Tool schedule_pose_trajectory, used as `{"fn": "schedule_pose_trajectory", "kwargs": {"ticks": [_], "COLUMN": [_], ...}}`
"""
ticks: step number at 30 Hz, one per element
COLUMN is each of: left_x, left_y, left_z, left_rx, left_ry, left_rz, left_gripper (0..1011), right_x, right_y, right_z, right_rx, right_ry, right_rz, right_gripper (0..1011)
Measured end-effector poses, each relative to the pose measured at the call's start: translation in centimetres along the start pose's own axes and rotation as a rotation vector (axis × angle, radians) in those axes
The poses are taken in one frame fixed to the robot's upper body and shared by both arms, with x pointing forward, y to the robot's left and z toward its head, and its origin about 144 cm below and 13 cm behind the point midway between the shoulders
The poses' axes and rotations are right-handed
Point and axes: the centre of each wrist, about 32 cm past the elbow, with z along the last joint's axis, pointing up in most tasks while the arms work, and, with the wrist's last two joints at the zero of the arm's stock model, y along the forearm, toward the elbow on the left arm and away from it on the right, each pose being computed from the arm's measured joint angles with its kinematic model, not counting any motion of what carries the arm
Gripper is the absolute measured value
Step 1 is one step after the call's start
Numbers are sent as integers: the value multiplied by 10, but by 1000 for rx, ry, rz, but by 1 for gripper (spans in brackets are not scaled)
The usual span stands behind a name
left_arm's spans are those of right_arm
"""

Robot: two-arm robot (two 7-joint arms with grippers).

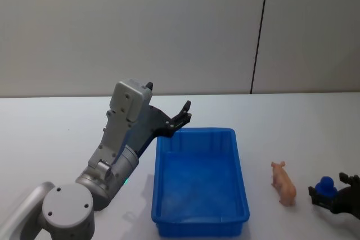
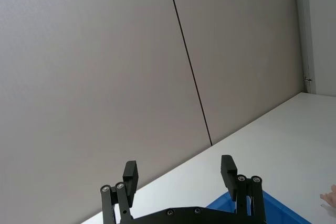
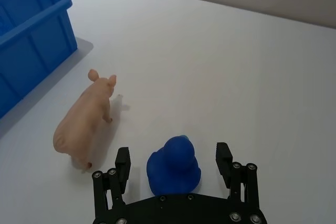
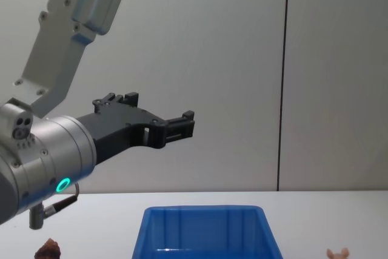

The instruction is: Pick up the two dolls from the table and place them into the box.

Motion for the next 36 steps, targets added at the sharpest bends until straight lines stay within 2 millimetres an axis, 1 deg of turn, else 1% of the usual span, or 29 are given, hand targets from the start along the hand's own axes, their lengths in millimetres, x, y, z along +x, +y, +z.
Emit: {"fn": "schedule_pose_trajectory", "kwargs": {"ticks": [5, 9, 11, 12, 14, 16, 17, 19, 20, 22, 31, 36], "left_x": [0, 0, 0, 0, 0, 0, 0, 0, 0, 0, 0, 0], "left_y": [0, 0, 0, 0, 0, 0, 0, 0, 0, 0, 0, 0], "left_z": [0, 0, 0, 0, 0, 0, 0, 0, 0, 0, 0, 0], "left_rx": [0, 0, 0, 0, 0, 0, 0, 0, 0, 0, 0, 0], "left_ry": [0, 0, 0, 0, 0, 0, 0, 0, 0, 0, 0, 0], "left_rz": [0, 0, 0, 0, 0, 0, 0, 0, 0, 0, 0, 0], "left_gripper": [1001, 1001, 1001, 1001, 1001, 1001, 1001, 1001, 1001, 1001, 1001, 1001], "right_x": [1, 1, 2, 2, 2, 3, 3, 4, 4, 4, 5, 3], "right_y": [2, 3, 4, 4, 5, 6, 6, 7, 8, 9, 11, 12], "right_z": [-3, -4, -5, -6, -6, -7, -7, -7, -7, -7, -2, 9], "right_rx": [-22, -32, -38, -41, -43, -46, -46, -45, -44, -37, 25, 101], "right_ry": [16, 23, 29, 32, 35, 41, 44, 49, 51, 56, 59, 42], "right_rz": [4, 7, 9, 10, 11, 12, 12, 12, 12, 12, 17, 39], "right_gripper": [1001, 925, 879, 831, 794, 717, 703, 620, 601, 530, 460, 430]}}
